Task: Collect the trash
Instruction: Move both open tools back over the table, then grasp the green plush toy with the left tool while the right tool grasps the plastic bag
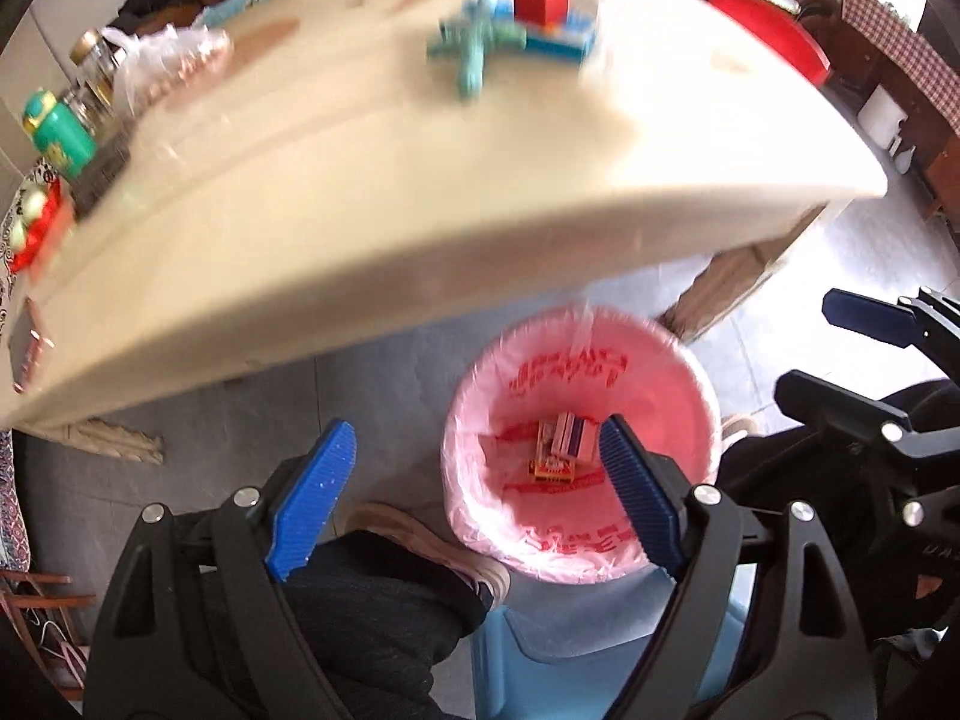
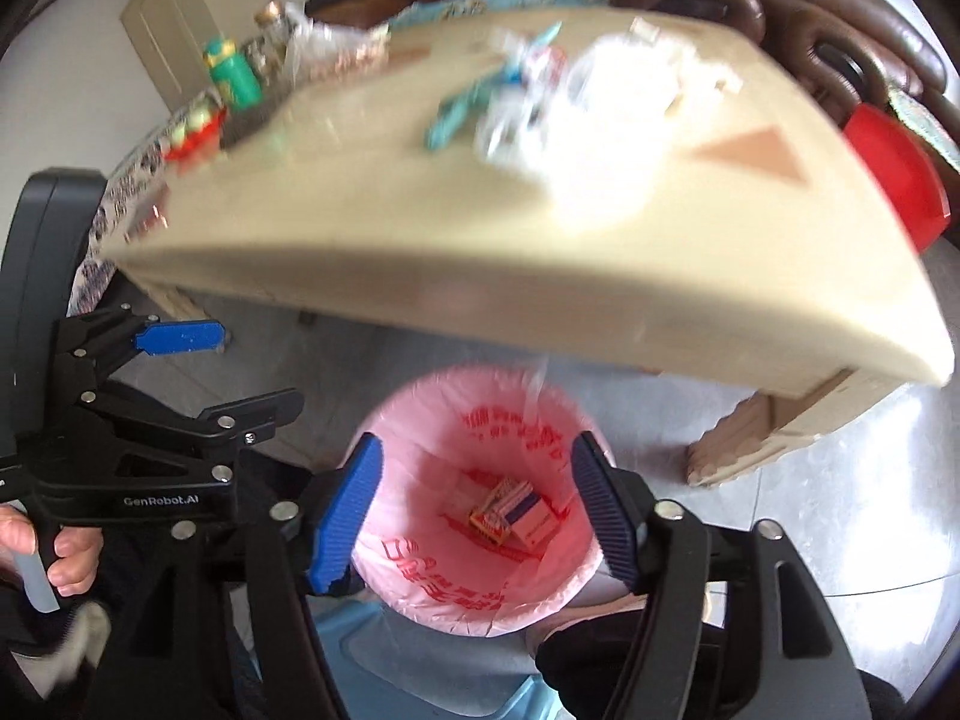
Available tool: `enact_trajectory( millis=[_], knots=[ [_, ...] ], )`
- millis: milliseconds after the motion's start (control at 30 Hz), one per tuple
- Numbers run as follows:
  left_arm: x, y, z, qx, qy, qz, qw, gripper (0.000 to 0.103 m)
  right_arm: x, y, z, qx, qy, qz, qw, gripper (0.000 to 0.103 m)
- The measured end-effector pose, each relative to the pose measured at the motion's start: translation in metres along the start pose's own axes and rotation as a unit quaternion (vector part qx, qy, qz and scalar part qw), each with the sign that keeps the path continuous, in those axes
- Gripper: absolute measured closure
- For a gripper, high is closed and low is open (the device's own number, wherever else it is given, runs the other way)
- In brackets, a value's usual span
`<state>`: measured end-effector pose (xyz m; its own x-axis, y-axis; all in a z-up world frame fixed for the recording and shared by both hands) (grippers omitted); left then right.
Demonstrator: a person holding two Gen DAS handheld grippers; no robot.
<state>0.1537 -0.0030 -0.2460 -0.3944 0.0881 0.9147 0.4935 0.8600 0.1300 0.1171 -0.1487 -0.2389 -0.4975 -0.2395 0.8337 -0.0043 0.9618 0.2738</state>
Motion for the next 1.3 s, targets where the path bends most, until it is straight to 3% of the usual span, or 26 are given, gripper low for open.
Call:
enact_trajectory(
  millis=[167,267,533,800,933,1300],
  knots=[
    [0.034,0.011,-0.027,-0.001,-0.025,0.000,0.9997,0.021,0.040,-0.004,-0.026,-0.009,-0.037,-0.013,0.999,0.034],
    [0.053,0.022,-0.051,-0.008,-0.047,-0.020,0.9987,0.021,0.064,-0.008,-0.047,0.001,-0.065,-0.004,0.998,0.034],
    [0.058,0.043,-0.103,-0.018,-0.072,-0.029,0.9968,0.017,0.091,-0.021,-0.102,0.012,-0.097,0.005,0.995,0.033],
    [0.034,0.047,-0.150,-0.046,-0.063,-0.030,0.9965,0.017,0.068,-0.028,-0.131,0.007,-0.093,-0.003,0.996,0.033],
    [0.014,0.050,-0.173,-0.047,-0.053,-0.010,0.9974,0.017,0.042,-0.033,-0.135,-0.001,-0.076,-0.011,0.997,0.033],
    [-0.052,0.050,-0.195,-0.065,-0.028,0.032,0.9970,0.017,-0.016,-0.037,-0.139,-0.003,-0.043,-0.020,0.999,0.033]
  ],
)
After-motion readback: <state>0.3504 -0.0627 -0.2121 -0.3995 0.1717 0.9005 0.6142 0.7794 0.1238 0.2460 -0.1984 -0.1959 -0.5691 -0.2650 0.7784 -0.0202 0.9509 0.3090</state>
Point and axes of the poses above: each gripper's, at about its wrist camera, not at the fingertips, and x roughly against the way its jaws point, y to its left, z to its underside, the point moved 4 cm from there along -x, roughly the way its jaws point, and after that the axes turned 7 degrees about -x, right-handed, at the moved point
